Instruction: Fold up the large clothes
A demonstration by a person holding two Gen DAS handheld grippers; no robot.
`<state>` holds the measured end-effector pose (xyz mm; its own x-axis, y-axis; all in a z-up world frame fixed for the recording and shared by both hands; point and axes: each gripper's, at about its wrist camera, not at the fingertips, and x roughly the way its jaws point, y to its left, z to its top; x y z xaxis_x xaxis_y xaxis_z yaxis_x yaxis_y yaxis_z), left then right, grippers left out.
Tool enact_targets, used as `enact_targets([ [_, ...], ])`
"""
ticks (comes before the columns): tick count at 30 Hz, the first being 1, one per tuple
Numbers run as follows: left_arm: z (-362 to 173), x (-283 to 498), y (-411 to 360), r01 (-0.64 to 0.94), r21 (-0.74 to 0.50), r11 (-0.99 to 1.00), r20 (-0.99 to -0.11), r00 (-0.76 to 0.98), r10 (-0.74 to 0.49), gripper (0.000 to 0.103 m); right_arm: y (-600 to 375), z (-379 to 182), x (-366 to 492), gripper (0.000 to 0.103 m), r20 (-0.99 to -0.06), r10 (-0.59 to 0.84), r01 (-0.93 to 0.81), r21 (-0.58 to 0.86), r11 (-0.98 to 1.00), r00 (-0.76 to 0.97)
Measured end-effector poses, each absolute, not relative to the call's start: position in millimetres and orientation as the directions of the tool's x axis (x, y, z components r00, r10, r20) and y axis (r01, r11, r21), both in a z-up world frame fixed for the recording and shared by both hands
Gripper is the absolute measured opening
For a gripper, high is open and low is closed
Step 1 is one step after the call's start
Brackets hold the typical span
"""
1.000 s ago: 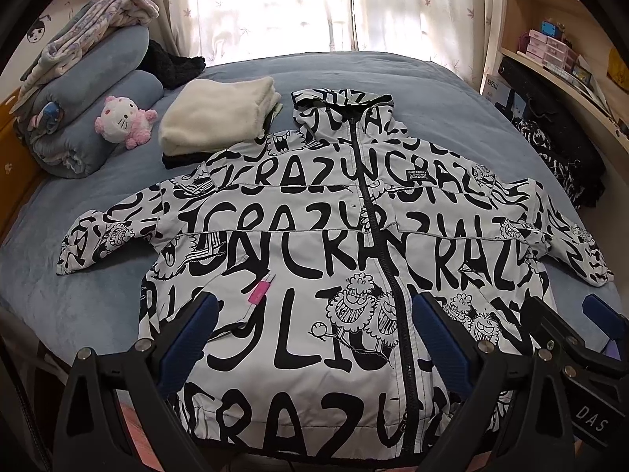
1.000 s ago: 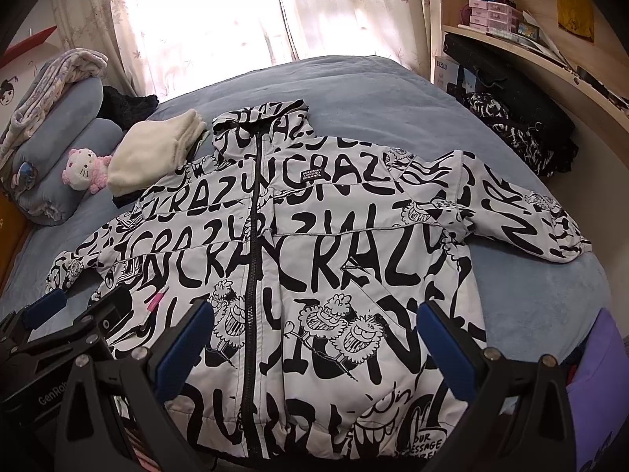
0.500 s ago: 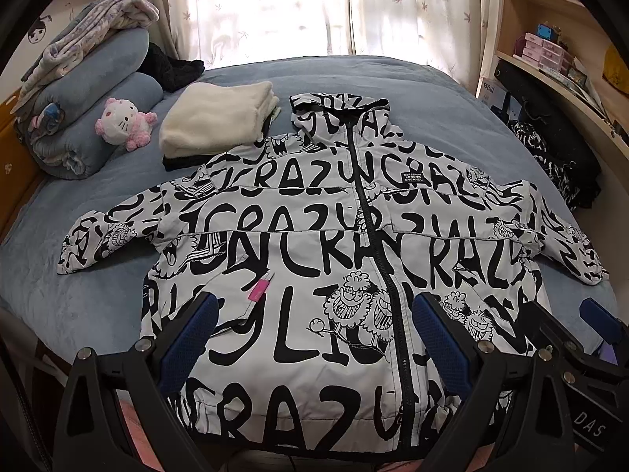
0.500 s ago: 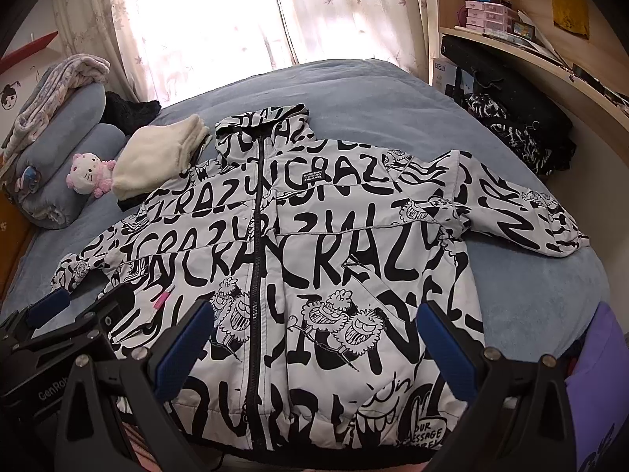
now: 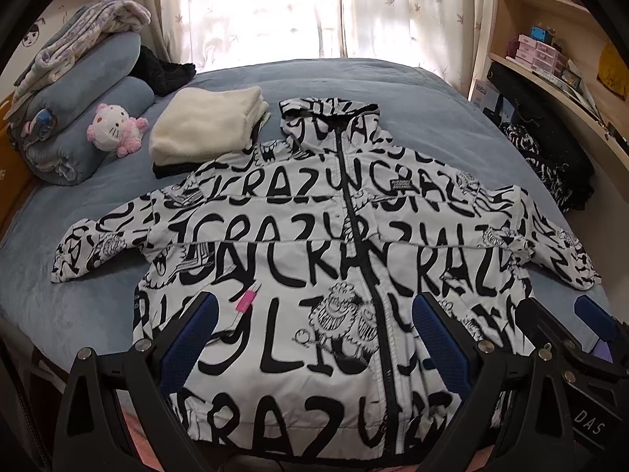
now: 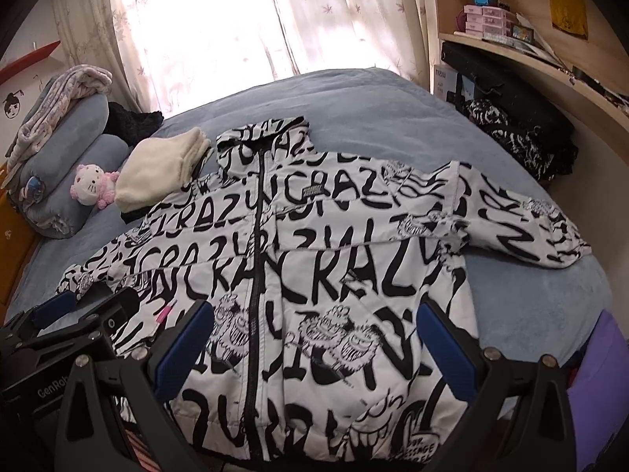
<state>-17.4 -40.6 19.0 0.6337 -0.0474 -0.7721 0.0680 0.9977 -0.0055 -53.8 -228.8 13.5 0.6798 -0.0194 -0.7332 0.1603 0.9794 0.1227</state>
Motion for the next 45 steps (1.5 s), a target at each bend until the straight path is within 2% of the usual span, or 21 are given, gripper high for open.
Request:
enact_targets([
  [5, 34, 0, -54, 0.110, -0.034, 0.993, -0.753, 0.651, -0.098, 0.098, -250, 27, -44, 0.103, -0.708, -0.031, 0.165, 0.121, 0.979, 0.705],
  [11, 66, 28, -87, 0.182, -0.016, 0.983, -0.700, 0.700, -0.141, 0.097, -282, 52, -32, 0.103, -0.663, -0.153, 0.229, 0.028, 0.973, 0.733],
  [18, 98, 68, -135, 0.265, 0.042, 0.963, -0.600, 0.778, -0.187, 0.097, -336, 97, -19, 0.103, -0.490, -0.421, 0.384, -0.179, 0.906, 0.763],
  [21, 107, 85, -156, 0.304, 0.010, 0.953, -0.571, 0.784, -0.244, 0.097, -367, 105, -12, 0.103, -0.408, -0.506, 0.457, -0.218, 0.862, 0.760],
  [24, 107, 110, -179, 0.320, -0.030, 0.947, -0.582, 0.765, -0.277, 0.097, -394, 106, -3, 0.103, -0.381, -0.553, 0.499, -0.238, 0.833, 0.741],
  [29, 90, 145, -214, 0.327, -0.041, 0.944, -0.542, 0.787, -0.296, 0.097, -468, 86, 20, 0.103, -0.474, -0.540, 0.521, -0.184, 0.834, 0.696],
  [33, 56, 176, -251, 0.350, -0.055, 0.935, -0.570, 0.758, -0.318, 0.097, -531, 48, 33, 0.103, -0.594, -0.487, 0.546, -0.094, 0.832, 0.640],
  [40, -30, 221, -306, 0.328, -0.092, 0.940, -0.728, 0.622, -0.288, 0.097, -651, -38, 21, 0.103, -0.808, -0.348, 0.671, 0.078, 0.737, 0.476],
  [45, -84, 229, -338, 0.339, -0.082, 0.937, -0.787, 0.555, -0.270, 0.097, -701, -82, -12, 0.102, -0.875, -0.216, 0.743, 0.211, 0.635, 0.433],
])
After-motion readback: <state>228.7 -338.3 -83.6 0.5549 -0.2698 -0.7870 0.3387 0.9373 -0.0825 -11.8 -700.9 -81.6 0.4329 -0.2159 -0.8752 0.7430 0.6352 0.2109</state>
